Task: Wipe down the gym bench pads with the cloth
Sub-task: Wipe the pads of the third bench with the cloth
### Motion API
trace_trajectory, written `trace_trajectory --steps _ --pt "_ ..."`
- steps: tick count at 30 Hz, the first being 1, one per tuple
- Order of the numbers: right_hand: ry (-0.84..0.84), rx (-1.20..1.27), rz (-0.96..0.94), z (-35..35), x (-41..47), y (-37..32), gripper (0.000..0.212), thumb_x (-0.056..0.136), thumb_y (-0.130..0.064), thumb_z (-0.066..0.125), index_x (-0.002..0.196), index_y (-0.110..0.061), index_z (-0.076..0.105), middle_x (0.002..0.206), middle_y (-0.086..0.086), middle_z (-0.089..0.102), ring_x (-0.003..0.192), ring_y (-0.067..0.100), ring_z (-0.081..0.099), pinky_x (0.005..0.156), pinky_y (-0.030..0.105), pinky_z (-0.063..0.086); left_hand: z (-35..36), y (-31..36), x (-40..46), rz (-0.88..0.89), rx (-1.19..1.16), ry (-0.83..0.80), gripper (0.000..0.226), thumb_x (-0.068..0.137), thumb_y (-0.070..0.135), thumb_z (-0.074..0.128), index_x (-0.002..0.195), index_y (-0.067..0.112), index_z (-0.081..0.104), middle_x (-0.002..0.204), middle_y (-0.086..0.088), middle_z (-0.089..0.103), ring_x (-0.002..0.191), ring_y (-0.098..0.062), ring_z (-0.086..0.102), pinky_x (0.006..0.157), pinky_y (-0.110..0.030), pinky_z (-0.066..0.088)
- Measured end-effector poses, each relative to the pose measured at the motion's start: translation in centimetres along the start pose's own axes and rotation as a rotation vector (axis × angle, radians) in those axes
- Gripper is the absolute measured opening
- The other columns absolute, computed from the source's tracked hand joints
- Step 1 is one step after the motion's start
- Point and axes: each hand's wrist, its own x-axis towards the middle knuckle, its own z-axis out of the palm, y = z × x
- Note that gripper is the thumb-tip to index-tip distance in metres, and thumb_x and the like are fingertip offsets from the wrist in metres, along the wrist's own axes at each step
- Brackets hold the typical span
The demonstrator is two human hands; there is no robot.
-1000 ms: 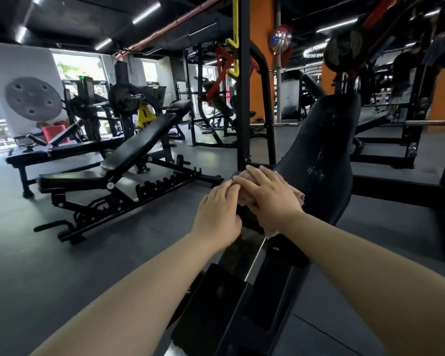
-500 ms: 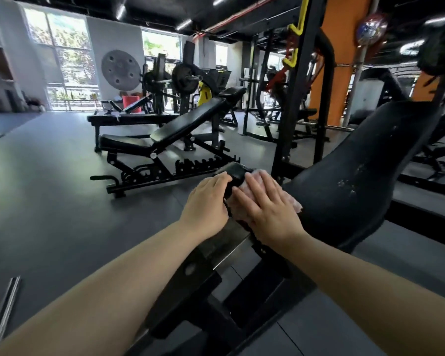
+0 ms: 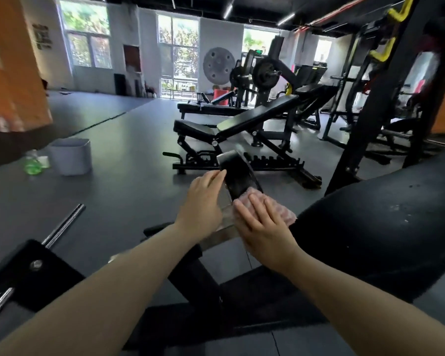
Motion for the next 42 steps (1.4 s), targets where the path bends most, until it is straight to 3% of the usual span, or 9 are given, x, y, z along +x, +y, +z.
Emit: trace_trajectory --steps 6,8,12,15,21,26,33,37,42 --pt "0.075 0.099 -0.166 -0.5 0.0 1.9 0.051 0.087 -0.033 0.031 0.120 -0.015 0.065 0.141 0.007 0.050 0.135 0.034 0.028 0.112 0.049 0.014 0.0 3.2 -2.9 -0.092 0.153 -0.040 0.064 0.087 0.003 0.048 0.147 0.015 0.027 0.152 0.000 0.025 0.136 -0.023 0.025 0.110 -0.027 0.019" --pt "0.136 0.131 -0.238 -0.4 0.9 3.0 0.053 0.087 -0.035 0.030 0.121 -0.013 0.064 0.141 0.009 0.049 0.136 0.035 0.031 0.111 0.048 0.016 -0.2 4.3 -4.0 -0.132 0.197 -0.075 0.062 0.090 0.008 0.048 0.147 0.015 0.025 0.154 -0.001 0.022 0.138 -0.022 0.023 0.112 -0.029 0.019" --pt "0.178 0.166 -0.248 -0.2 3.9 4.2 0.053 0.081 -0.042 0.046 0.124 -0.014 0.062 0.147 0.012 0.035 0.144 0.037 0.005 0.115 0.050 0.003 -0.4 5.7 -5.4 -0.229 0.278 -0.042 0.064 0.089 0.005 0.045 0.147 0.020 0.024 0.154 0.000 0.021 0.136 -0.024 0.025 0.108 -0.029 0.019" --pt "0.162 0.191 -0.205 -1.0 4.0 3.9 0.049 0.082 -0.042 0.040 0.118 -0.020 0.066 0.148 0.011 0.040 0.139 0.038 0.016 0.112 0.053 0.009 -0.1 6.1 -6.1 -0.244 0.311 -0.069 0.067 0.087 0.007 0.048 0.148 0.019 0.022 0.154 -0.005 0.020 0.137 -0.025 0.025 0.109 -0.031 0.019" --pt "0.084 0.204 -0.180 0.3 -0.1 1.5 0.050 0.068 -0.042 0.073 0.109 -0.015 0.071 0.150 0.009 0.037 0.140 0.032 0.017 0.114 0.050 -0.004 1.4 6.4 -6.8 -0.217 0.232 0.004 0.066 0.085 -0.001 0.048 0.146 0.014 0.028 0.152 -0.011 0.024 0.136 -0.027 0.028 0.110 -0.030 0.019" --pt "0.033 0.168 -0.237 1.2 -2.3 1.9 0.063 0.087 -0.050 0.038 0.138 -0.015 0.048 0.151 0.008 0.035 0.143 0.032 0.012 0.116 0.048 -0.002 3.0 6.6 -5.9 -0.180 0.197 0.005 0.072 0.088 0.001 0.048 0.150 0.017 0.014 0.158 -0.007 0.000 0.141 -0.023 0.019 0.111 -0.035 0.029" --pt "0.244 0.549 0.126 -0.2 1.0 2.4 0.057 0.092 -0.031 0.038 0.144 -0.008 0.037 0.152 0.015 0.030 0.144 0.031 0.016 0.117 0.045 0.015 5.2 5.5 -7.0 -0.158 -0.045 0.195 0.074 0.089 -0.009 0.043 0.145 0.028 0.011 0.155 0.009 0.005 0.138 0.002 0.008 0.114 -0.015 0.010" --pt "0.314 0.671 0.255 -1.4 5.4 3.0 0.053 0.095 -0.026 0.034 0.136 0.005 0.042 0.141 0.029 0.041 0.133 0.043 0.035 0.109 0.049 0.033 4.9 4.0 -5.4 -0.113 0.026 0.294 0.079 0.085 -0.012 0.042 0.143 0.029 0.008 0.152 0.013 0.003 0.135 0.009 0.001 0.107 -0.005 0.000" --pt "0.193 1.017 0.342 -1.9 8.9 4.7 0.051 0.095 -0.027 0.033 0.131 0.005 0.049 0.138 0.029 0.043 0.131 0.042 0.039 0.110 0.050 0.032 4.5 4.5 -2.2 -0.195 -0.092 0.443 0.070 0.076 -0.017 0.043 0.139 0.012 0.041 0.146 0.003 0.032 0.130 -0.001 0.026 0.104 0.000 0.008"
